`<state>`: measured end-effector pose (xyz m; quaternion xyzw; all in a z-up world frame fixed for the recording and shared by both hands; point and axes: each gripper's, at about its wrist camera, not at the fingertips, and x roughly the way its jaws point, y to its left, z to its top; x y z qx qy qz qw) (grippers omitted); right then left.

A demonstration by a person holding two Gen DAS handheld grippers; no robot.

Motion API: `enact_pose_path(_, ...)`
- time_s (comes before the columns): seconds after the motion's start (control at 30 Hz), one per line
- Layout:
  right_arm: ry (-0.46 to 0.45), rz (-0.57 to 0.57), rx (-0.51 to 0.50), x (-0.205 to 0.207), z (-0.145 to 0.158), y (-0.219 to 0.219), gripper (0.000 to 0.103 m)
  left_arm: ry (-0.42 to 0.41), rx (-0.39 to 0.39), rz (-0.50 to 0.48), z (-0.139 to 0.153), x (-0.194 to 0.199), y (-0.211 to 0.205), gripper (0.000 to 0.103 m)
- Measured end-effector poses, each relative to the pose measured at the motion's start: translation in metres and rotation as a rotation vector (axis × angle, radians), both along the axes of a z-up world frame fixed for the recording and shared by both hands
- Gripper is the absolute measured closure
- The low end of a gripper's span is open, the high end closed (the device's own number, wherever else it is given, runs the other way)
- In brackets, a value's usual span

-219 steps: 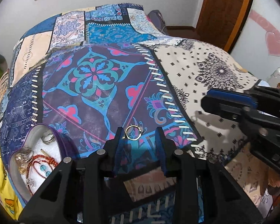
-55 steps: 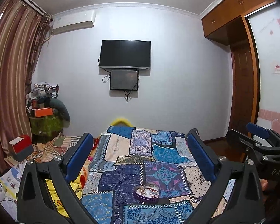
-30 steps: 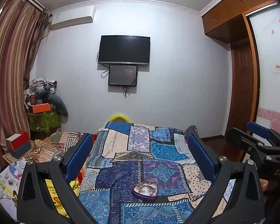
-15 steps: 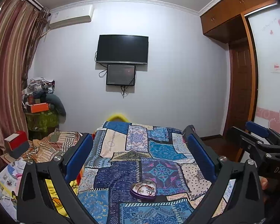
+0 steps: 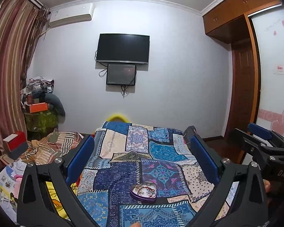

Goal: Organize jewelry

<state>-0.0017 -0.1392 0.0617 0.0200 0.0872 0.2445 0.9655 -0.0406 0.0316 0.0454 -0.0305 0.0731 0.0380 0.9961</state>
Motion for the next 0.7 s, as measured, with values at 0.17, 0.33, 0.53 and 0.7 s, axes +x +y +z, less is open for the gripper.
enact_pose_path(0.17, 0.0, -0.002, -0.001, 0.0001, -0.0003, -0.0001, 0.001, 0.004, 0.001, -0.003, -0.0009, 0.0001, 0.0007, 0.001)
enact_pose_path(0.33, 0.002, -0.001, -0.004, 0.0022, -0.0018, 0.0007, 0.001, 0.006, 0.001, -0.003, -0.001, 0.0007, 0.0012, 0.001)
enact_pose_path(0.53, 0.006, -0.002, -0.005, 0.0033, -0.0029, 0.001, 0.001, 0.011, 0.002, -0.009, -0.0019, 0.0024, 0.0005, 0.001)
enact_pose_path(0.7, 0.013, -0.001, -0.005, 0.0048, -0.0045, 0.002, 0.001, 0.016, 0.001, -0.008, -0.0028, 0.0041, 0.0015, 0.001)
